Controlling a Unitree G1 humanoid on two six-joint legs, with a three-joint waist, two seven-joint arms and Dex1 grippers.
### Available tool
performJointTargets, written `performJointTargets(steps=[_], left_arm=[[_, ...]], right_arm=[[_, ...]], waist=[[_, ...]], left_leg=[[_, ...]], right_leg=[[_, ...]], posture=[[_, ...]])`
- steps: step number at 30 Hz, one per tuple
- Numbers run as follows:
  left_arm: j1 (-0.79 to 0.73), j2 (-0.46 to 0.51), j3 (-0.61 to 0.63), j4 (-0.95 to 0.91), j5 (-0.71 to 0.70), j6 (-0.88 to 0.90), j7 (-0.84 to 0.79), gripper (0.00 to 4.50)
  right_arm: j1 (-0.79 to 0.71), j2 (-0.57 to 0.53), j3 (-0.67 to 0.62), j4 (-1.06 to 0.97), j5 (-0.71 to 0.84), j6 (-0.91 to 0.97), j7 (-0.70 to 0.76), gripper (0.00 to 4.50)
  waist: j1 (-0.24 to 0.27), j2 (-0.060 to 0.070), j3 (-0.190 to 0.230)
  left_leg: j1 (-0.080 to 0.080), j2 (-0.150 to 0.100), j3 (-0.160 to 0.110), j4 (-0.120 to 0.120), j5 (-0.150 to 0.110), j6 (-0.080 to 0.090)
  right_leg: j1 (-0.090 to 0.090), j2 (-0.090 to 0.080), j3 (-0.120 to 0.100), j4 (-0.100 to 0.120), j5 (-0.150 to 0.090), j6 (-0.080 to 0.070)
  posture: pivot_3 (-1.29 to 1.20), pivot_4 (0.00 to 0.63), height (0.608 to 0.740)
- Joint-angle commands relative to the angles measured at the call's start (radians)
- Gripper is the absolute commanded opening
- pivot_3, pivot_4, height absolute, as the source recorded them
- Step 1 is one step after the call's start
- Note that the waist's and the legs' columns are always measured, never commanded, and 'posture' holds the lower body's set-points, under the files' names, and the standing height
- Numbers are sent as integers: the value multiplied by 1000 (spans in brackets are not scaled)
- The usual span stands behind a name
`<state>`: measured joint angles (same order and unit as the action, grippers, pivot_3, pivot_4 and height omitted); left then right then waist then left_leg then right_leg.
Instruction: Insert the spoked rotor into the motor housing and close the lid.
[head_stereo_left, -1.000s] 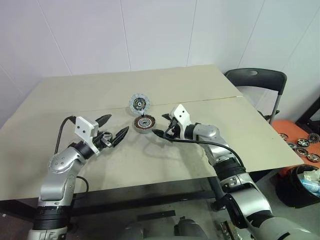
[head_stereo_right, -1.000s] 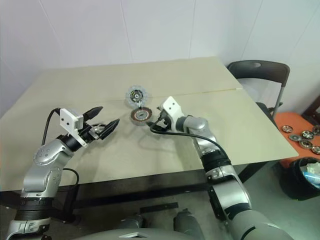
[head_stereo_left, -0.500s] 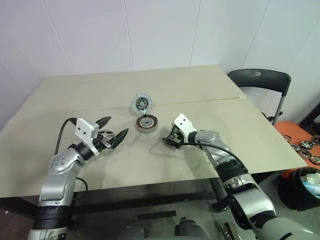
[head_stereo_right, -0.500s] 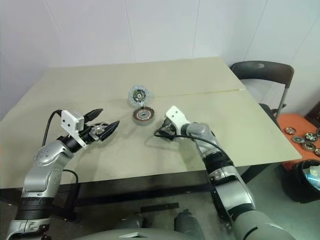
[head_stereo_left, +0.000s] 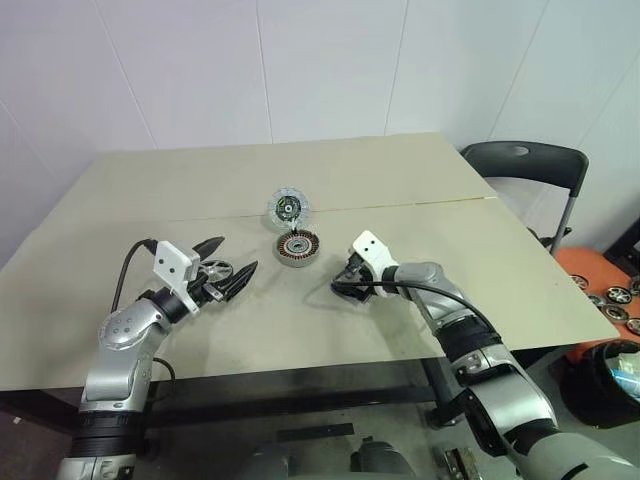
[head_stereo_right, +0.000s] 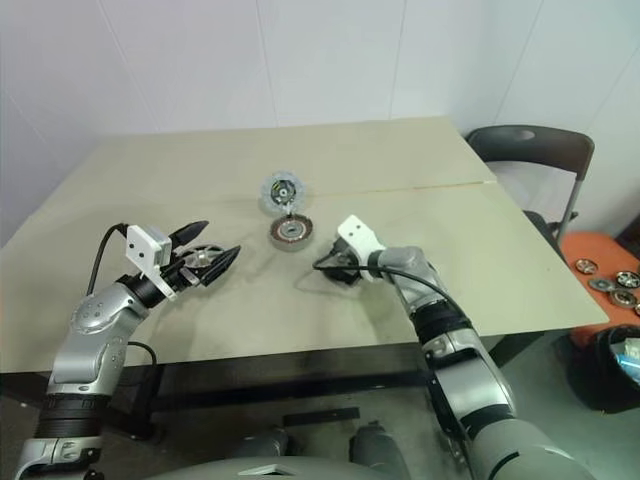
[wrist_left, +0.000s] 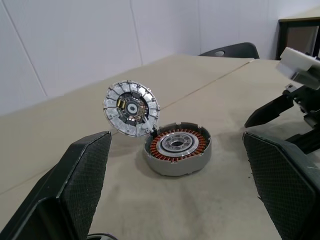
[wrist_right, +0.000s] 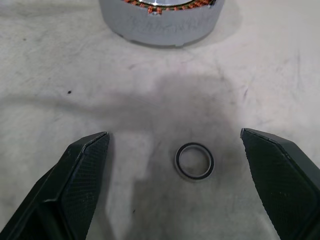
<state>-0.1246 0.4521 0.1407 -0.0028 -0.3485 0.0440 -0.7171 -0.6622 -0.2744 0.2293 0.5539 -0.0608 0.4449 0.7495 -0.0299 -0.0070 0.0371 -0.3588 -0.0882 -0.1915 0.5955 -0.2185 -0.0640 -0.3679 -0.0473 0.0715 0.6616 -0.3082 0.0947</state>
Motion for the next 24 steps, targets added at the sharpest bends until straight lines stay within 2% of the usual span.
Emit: performJointTargets(steps=[1, 11, 13, 17, 18, 21, 24], left_arm=[[-25, 10, 11, 6, 16, -45, 0, 4500], [-42, 9, 7, 64, 50, -99, 2, 4500], [-44, 7, 5, 73, 55, -107, 3, 4500], [-46, 5, 1, 99, 67, -122, 1, 4500], [-47, 4, -1, 107, 70, -126, 1, 4500], [-51, 0, -7, 123, 76, -135, 0, 4500], [-54, -5, -15, 135, 82, -141, -2, 4500]], right_arm=[[40, -17, 31, 20, -11, 44, 31, 3823], [29, -15, 29, 14, -6, 47, 37, 503], [27, -8, 18, 18, 5, 40, 28, 59], [17, 26, -53, -18, 79, 19, 14, 59], [8, 28, -73, -20, 89, 19, -4, 234], [-19, 15, -108, -4, 99, 13, -37, 1004], [-34, -7, -120, 5, 99, 6, -41, 2140]], waist=[[4, 0, 0], [16, 0, 0], [16, 0, 0], [16, 0, 0], [16, 1, 1], [16, 1, 1], [16, 1, 1]], left_leg=[[0, 0, 0, 0, 0, 0], [3, 0, 1, 1, 0, 0], [3, 0, 1, 1, 0, 0], [3, 1, 1, 2, 0, 0], [3, 1, 1, 2, 0, 0], [-1, 1, 1, 1, 0, 0], [-8, 0, 0, 0, 0, 0]], right_leg=[[0, 0, 0, 0, 0, 0], [2, 0, 0, 0, -3, 3], [2, 0, 0, 0, -3, 3], [2, -1, 0, 0, -3, 3], [1, -1, 0, 0, -3, 3], [-2, 0, 0, 0, -1, 1], [-8, 0, 0, 0, 2, 3]], posture=[[0, 0, 740], [0, 0, 740], [0, 0, 740], [0, 0, 740], [0, 0, 740], [0, 0, 740], [0, 0, 740]])
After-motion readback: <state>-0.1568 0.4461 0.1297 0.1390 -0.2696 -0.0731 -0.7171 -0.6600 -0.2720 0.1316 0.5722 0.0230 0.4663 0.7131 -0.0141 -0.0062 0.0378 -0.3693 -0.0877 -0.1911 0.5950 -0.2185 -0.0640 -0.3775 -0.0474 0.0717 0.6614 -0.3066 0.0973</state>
